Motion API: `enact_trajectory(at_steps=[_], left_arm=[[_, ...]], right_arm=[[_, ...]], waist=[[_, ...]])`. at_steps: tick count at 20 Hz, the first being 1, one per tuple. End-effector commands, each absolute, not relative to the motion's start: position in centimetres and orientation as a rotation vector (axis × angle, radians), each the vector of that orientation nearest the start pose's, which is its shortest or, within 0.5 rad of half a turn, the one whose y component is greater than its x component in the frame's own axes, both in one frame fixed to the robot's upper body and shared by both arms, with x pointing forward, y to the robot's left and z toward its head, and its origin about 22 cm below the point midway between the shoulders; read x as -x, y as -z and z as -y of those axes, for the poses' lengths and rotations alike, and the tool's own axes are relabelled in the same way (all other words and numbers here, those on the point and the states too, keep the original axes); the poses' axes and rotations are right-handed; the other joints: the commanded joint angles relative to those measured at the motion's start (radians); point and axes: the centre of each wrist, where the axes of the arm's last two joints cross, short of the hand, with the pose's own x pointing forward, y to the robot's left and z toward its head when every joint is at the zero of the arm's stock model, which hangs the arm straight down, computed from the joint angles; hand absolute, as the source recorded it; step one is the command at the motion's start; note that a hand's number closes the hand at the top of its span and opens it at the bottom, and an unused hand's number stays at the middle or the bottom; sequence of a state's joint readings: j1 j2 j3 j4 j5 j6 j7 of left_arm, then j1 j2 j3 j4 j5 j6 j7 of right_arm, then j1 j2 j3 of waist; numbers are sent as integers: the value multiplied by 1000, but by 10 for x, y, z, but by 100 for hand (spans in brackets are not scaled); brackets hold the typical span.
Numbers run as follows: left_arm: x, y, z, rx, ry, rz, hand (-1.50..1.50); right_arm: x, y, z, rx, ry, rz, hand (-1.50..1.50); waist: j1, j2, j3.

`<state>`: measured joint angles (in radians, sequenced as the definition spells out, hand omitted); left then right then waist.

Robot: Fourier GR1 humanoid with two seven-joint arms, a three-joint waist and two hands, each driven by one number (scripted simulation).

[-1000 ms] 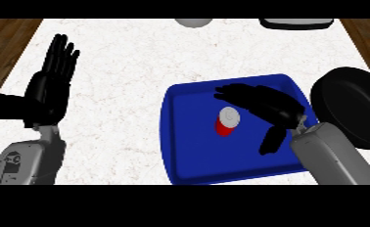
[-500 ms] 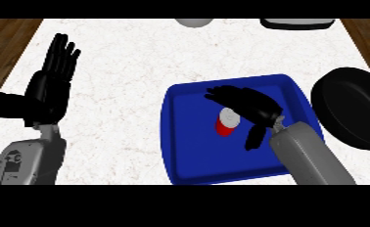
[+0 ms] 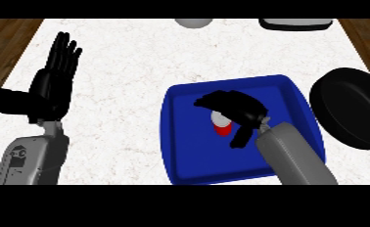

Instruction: Pick the can from the tray and place it in the pot

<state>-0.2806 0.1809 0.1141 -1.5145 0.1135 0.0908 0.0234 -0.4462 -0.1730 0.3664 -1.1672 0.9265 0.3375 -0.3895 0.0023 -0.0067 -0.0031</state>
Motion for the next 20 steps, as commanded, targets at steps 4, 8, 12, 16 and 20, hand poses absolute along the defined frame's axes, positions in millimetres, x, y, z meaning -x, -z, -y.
enact_trajectory(at_steps=[4, 8, 12, 16, 20], left_arm=[[-316, -79, -277, -108, -50, 1757, 0], [-296, -77, -275, -88, -40, 1760, 0], [-300, -84, -267, -109, -46, 1764, 0], [-288, -67, -271, -121, -53, 1768, 0], [-309, -81, -275, -133, -56, 1761, 0]], right_arm=[[-310, 17, 147, 47, -1808, 1655, 150], [-319, 18, 147, 88, -1806, 1663, 150], [-305, -3, 122, 134, -1786, 1686, 150], [-305, -6, 163, 322, -1736, 1783, 150], [-273, -42, 139, 371, -1632, 1798, 150]], waist=[[-2, 8, 3], [3, 7, 3], [-3, 5, 3], [-4, 5, 3], [-15, 3, 3]])
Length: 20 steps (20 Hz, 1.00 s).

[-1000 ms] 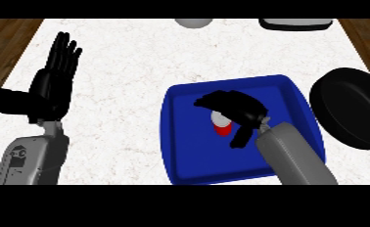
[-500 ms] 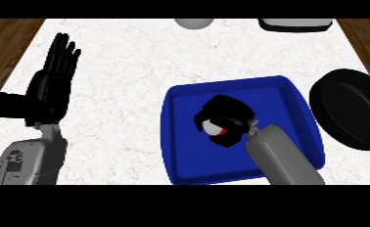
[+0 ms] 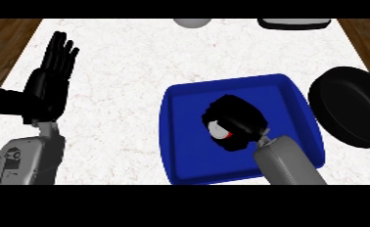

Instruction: Pick the can from the tray and place it in the pot

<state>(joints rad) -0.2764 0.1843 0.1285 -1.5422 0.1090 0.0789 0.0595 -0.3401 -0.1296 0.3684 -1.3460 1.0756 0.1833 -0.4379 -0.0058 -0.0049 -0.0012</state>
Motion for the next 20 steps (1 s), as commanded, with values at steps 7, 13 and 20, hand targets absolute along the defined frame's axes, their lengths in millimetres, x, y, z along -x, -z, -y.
enact_trajectory(at_steps=[7, 13, 20], left_arm=[[-292, -69, -293, -203, -110, 1717, 0], [-287, -72, -289, -170, -101, 1739, 0], [-288, -65, -280, -143, -69, 1751, 0]], right_arm=[[-141, -46, 132, 387, -1483, 1842, 150], [-101, -118, 179, 772, -1197, 1896, 150], [-75, -169, 211, 1048, -852, 1947, 150]], waist=[[-92, -25, -1], [-63, -15, 1], [-33, -2, 1]])
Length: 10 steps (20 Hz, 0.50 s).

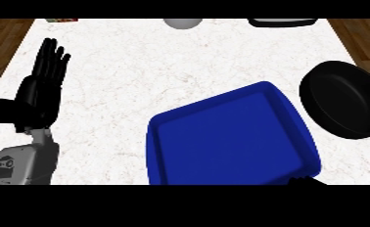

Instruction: Pick the can from the tray and place it in the pot

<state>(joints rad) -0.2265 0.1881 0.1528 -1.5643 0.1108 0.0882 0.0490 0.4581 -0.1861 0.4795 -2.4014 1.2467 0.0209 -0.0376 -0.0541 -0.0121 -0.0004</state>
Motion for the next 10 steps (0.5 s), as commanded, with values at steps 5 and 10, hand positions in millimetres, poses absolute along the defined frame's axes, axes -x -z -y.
enact_trajectory(at_steps=[5, 10], left_arm=[[-299, -82, -270, -130, -52, 1753, 0], [-292, -67, -272, -114, -67, 1757, 0]], right_arm=[[-89, -169, 237, 1114, -776, 1909, 150], [-115, -161, 271, 1178, -815, 1789, 150]], waist=[[29, 11, 2], [40, 13, 2]])
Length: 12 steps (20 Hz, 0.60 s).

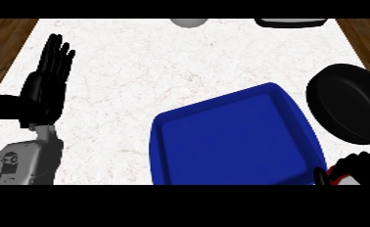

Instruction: Pick the can from the tray and place it in the pot

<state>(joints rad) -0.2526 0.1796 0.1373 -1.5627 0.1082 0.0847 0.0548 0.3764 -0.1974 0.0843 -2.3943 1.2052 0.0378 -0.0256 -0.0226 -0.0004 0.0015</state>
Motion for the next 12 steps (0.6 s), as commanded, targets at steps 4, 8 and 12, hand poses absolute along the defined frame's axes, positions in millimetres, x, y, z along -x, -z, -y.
enact_trajectory(at_steps=[4, 8, 12], left_arm=[[-294, -71, -292, -125, -70, 1749, 0], [-304, -84, -274, -113, -72, 1770, 0], [-300, -74, -273, -102, -51, 1768, 0]], right_arm=[[-139, -158, 311, 1241, -817, 1718, 150], [-161, -164, 368, 1209, -703, 1731, 150], [-190, -173, 437, 1162, -673, 1756, 150]], waist=[[12, 0, 1], [7, -1, 2], [30, 4, 0]])
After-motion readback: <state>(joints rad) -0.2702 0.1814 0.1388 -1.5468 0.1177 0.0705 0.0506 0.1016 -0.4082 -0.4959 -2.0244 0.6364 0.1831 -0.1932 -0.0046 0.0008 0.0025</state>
